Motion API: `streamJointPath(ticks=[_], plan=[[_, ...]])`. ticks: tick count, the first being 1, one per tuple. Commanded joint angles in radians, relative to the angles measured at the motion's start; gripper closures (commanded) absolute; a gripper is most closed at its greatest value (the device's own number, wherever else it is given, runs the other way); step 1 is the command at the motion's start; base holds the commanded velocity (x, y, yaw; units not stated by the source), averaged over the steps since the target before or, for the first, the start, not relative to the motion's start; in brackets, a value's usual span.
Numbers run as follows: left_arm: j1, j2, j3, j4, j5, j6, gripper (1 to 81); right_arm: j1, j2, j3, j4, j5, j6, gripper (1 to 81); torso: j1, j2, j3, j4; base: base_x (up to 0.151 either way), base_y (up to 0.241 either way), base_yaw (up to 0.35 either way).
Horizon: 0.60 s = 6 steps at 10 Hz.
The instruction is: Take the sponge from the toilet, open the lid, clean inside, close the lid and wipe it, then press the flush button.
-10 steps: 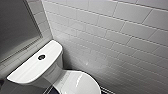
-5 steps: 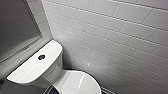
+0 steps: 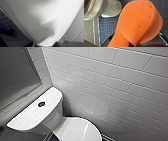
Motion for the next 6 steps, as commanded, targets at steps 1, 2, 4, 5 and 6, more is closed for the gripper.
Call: streamJointPath(ticks=[1, 2, 4, 5, 6], plan=[[-0.164, -0.065, 0.148, 0.075, -0.173, 0.016, 1.0, 0.005, -0.042, 0.020, -0.026, -0.048, -0.003, 81.1, 0.000, 0.000, 0.000, 0.000, 0.000, 0.000, 0.000], [-0.164, -0.080, 0.177, 0.091, -0.177, 0.016, 1.0, 0.005, -0.040, 0.017, -0.026, -0.048, -0.003, 81.1, 0.000, 0.000, 0.000, 0.000, 0.000, 0.000, 0.000], [-0.164, -0.103, 0.229, 0.121, -0.193, 0.016, 1.0, 0.003, -0.040, 0.017, -0.028, -0.048, -0.003, 81.1, 0.000, 0.000, 0.000, 0.000, 0.000, 0.000, 0.000], [-0.164, -0.114, 0.248, 0.139, -0.205, 0.016, 1.0, 0.003, -0.040, 0.019, -0.028, -0.048, -0.004, 81.1, 0.000, 0.000, 0.000, 0.000, 0.000, 0.000, 0.000], [-0.164, -0.128, 0.269, 0.164, -0.208, 0.016, 1.0, 0.003, -0.040, 0.022, -0.028, -0.048, -0.004, 81.1, 0.000, 0.000, 0.000, 0.000, 0.000, 0.000, 0.000]])
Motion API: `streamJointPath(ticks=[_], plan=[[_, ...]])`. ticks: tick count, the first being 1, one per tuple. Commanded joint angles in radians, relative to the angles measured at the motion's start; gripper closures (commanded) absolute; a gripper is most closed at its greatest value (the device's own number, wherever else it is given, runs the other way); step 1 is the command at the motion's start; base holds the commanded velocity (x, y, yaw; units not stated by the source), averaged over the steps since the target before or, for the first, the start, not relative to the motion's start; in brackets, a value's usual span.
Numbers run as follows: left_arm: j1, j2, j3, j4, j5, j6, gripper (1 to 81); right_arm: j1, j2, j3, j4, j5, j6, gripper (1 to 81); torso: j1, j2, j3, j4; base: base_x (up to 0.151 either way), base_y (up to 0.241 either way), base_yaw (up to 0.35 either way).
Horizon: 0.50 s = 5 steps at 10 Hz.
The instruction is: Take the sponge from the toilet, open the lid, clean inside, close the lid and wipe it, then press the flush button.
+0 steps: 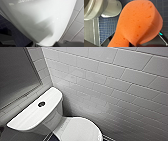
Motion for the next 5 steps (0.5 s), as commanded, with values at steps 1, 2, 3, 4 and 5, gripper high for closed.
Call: streamJointPath(ticks=[1, 2, 3, 4, 5], plan=[[-0.164, -0.032, 0.093, 0.117, -0.168, 0.018, 1.0, 0.004, -0.041, 0.023, -0.032, -0.048, -0.004, 81.1, 0.000, 0.000, 0.000, 0.000, 0.000, 0.000, 0.000], [-0.164, -0.042, 0.103, 0.144, -0.186, 0.018, 1.0, 0.003, -0.039, 0.023, -0.035, -0.048, -0.003, 81.1, 0.000, 0.000, 0.000, 0.000, 0.000, 0.000, 0.000], [-0.164, -0.051, 0.116, 0.160, -0.188, 0.018, 1.0, 0.003, -0.039, 0.023, -0.035, -0.048, -0.004, 81.1, 0.000, 0.000, 0.000, 0.000, 0.000, 0.000, 0.000], [-0.164, -0.052, 0.119, 0.160, -0.200, 0.018, 1.0, 0.005, -0.039, 0.025, -0.035, -0.048, -0.004, 81.1, 0.000, 0.000, 0.000, 0.000, 0.000, 0.000, 0.000], [-0.164, -0.054, 0.123, 0.161, -0.203, 0.018, 1.0, 0.004, -0.039, 0.025, -0.035, -0.048, -0.003, 81.1, 0.000, 0.000, 0.000, 0.000, 0.000, 0.000, 0.000]])
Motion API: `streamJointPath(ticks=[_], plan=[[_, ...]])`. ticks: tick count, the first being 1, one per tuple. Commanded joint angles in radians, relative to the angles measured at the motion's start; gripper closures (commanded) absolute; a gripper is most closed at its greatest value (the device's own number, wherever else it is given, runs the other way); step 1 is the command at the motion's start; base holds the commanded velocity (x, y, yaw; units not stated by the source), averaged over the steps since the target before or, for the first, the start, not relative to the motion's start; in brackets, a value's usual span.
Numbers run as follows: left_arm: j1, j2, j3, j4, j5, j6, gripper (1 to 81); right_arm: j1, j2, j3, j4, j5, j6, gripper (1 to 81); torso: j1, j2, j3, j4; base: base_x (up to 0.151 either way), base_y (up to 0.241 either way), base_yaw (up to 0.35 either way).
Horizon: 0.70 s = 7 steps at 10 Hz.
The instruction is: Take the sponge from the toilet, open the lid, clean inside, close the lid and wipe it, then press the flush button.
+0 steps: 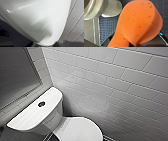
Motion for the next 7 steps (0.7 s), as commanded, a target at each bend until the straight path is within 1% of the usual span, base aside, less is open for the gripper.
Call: streamJointPath(ticks=[1, 2, 4, 7], plan=[[-0.166, -0.013, 0.060, 0.070, -0.200, 0.022, 1.0, 0.005, -0.039, 0.023, -0.029, -0.048, -0.002, 81.1, 0.000, 0.000, 0.000, 0.000, 0.000, 0.000, 0.000], [-0.166, -0.024, 0.069, 0.070, -0.241, -0.002, 1.0, 0.005, -0.039, 0.022, -0.029, -0.048, -0.002, 81.1, 0.000, 0.000, 0.000, 0.000, 0.000, 0.000, 0.000], [-0.166, -0.076, 0.114, 0.072, -0.301, -0.021, 1.0, 0.007, -0.039, 0.023, -0.029, -0.048, -0.002, 81.1, 0.000, 0.000, 0.000, 0.000, 0.000, 0.000, 0.000], [-0.167, -0.113, 0.155, 0.075, -0.317, -0.021, 1.0, 0.005, -0.036, 0.022, -0.035, -0.048, -0.002, 81.1, 0.000, 0.000, 0.000, 0.000, 0.000, 0.000, 0.000]])
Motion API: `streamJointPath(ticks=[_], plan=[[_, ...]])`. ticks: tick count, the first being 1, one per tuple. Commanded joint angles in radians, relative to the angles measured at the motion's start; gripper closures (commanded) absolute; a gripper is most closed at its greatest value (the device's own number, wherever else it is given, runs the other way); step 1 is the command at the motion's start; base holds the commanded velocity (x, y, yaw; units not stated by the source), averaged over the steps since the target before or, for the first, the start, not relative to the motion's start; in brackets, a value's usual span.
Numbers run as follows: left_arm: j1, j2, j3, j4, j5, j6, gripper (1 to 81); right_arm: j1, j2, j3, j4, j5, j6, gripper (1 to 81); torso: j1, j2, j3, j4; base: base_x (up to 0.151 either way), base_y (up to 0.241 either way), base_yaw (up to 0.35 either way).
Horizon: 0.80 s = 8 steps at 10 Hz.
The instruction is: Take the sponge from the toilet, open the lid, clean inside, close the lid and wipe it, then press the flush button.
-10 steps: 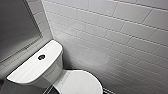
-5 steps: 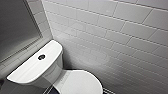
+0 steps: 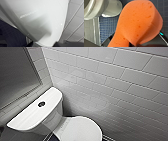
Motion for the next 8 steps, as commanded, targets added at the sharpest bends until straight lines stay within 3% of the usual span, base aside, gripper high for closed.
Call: streamJointPath(ticks=[1, 3, 4, 5, 8], plan=[[-0.172, -0.034, 0.039, 0.068, -0.246, 0.037, 1.0, 0.003, -0.036, 0.019, -0.032, -0.048, -0.002, 81.1, 0.000, 0.000, 0.000, 0.000, 0.000, 0.000, 0.000], [-0.172, -0.057, 0.062, 0.080, -0.272, 0.037, 1.0, 0.003, -0.036, 0.020, -0.037, -0.048, -0.004, 81.1, 0.000, 0.000, 0.087, 0.000, 0.000, 0.000, 0.000], [-0.172, -0.066, 0.071, 0.085, -0.274, 0.036, 1.0, 0.003, -0.036, 0.022, -0.037, -0.048, -0.004, 81.1, 0.000, 0.000, 0.099, 0.000, 0.000, 0.000, 0.000], [-0.172, -0.074, 0.079, 0.085, -0.275, 0.037, 1.0, 0.005, -0.035, 0.022, -0.037, -0.048, -0.004, 81.1, 0.000, 0.000, 0.035, 0.000, 0.000, 0.000, 0.000], [-0.167, -0.083, 0.091, 0.076, -0.297, 0.030, 1.0, 0.003, -0.032, 0.019, -0.037, -0.048, -0.002, 81.1, 0.000, 0.000, 0.085, 0.000, 0.000, 0.000, 0.000]])
